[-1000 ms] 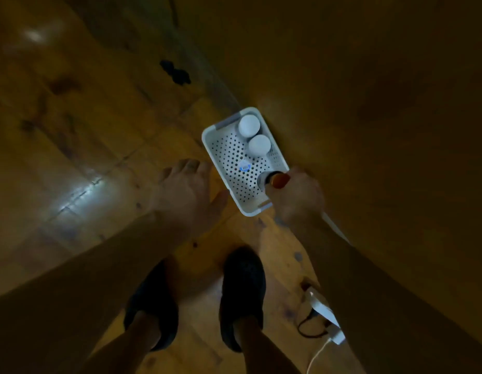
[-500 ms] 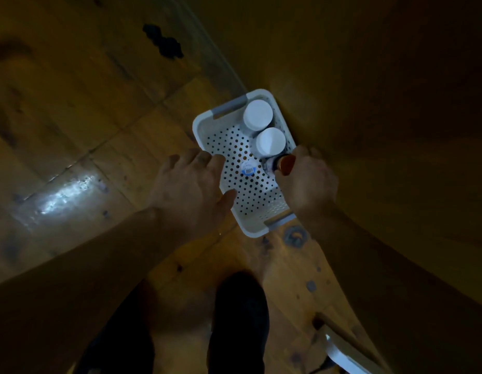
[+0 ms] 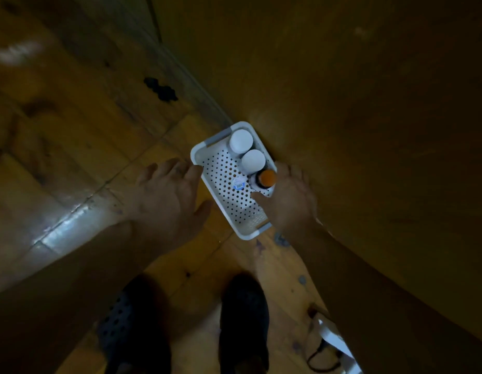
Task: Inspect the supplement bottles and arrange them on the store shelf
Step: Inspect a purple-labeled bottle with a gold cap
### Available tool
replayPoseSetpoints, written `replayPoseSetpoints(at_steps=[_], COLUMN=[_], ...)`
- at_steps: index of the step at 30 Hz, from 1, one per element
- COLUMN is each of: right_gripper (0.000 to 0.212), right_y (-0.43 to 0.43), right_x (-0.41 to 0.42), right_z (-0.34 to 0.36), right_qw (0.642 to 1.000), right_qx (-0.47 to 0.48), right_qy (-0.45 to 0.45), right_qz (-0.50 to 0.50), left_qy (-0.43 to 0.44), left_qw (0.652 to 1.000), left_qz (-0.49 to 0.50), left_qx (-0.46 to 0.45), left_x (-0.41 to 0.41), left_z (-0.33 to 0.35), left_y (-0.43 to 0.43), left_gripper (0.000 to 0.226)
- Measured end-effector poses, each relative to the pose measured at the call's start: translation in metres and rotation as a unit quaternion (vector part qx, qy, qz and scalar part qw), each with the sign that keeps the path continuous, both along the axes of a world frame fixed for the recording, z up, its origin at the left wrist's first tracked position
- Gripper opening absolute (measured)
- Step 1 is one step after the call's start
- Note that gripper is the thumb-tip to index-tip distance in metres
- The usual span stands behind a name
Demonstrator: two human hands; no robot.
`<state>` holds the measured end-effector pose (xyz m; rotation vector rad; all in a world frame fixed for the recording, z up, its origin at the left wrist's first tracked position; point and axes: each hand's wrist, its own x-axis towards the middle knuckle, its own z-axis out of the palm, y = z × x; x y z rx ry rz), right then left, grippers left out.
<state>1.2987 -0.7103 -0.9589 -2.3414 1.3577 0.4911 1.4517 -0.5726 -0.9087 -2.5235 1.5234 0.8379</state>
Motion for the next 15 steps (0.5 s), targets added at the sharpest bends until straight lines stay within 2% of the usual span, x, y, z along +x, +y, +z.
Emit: replayPoseSetpoints(at_steps=[6, 10, 15], right_gripper=[0.069, 0.069, 0.069], right_y=[0.034, 0.04, 0.061], right_x=[0.022, 0.057, 0.109], right_z=[0.149, 0.268, 0.41], right_qw=[0.991, 0.985, 0.971], right_qx=[-0.007, -0.054, -0.063], right_qy=[-0.136, -0.158, -0.187], right_qz=[0.0, 0.046, 0.138], left_qy=[0.018, 0.012, -0.027], left_qw=[0.998, 0.991, 0.98], left_qz=[0.049, 0.103, 0.101], left_qx=[-0.029, -0.09, -0.169], left_x=[0.013, 0.033, 0.073], left_z=[0.117, 0.223, 0.357], left_y=[0.024, 0.037, 0.069], left_gripper=[0.061, 0.057, 0.051])
